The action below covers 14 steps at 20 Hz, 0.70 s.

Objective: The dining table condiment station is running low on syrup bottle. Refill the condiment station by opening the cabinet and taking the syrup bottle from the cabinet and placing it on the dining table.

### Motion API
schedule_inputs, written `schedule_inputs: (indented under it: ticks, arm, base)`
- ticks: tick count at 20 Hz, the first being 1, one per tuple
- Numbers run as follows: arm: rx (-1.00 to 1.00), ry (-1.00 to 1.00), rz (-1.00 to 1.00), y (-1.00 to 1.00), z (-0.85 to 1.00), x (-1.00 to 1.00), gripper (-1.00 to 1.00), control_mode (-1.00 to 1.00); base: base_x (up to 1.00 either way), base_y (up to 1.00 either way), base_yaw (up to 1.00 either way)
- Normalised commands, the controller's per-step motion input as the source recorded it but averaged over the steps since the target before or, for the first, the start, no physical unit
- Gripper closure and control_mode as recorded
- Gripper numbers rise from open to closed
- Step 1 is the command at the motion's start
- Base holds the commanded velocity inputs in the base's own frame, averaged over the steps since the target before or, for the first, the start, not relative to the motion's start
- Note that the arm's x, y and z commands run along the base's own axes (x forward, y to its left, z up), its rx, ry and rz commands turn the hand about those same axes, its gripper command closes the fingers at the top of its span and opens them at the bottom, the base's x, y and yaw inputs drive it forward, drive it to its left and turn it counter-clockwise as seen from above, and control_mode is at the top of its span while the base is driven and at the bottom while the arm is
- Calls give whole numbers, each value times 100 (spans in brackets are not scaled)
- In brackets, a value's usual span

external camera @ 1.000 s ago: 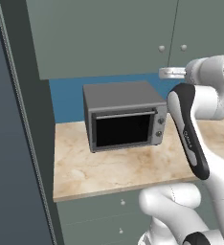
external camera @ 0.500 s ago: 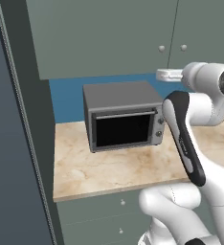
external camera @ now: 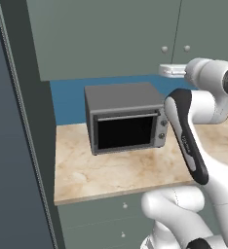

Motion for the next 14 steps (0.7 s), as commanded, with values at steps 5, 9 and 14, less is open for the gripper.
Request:
schedule_inputs:
  ticks: [5,9,14]
  arm:
    - [0,5,0,0,39,3,-100,-100]
    - [0,14,0,0,23,19,-100,-100]
    - [0,8,0,0,3,27,-100,-100]
  base:
    - [0,0,0]
    - [0,0,0]
    - [0,0,0]
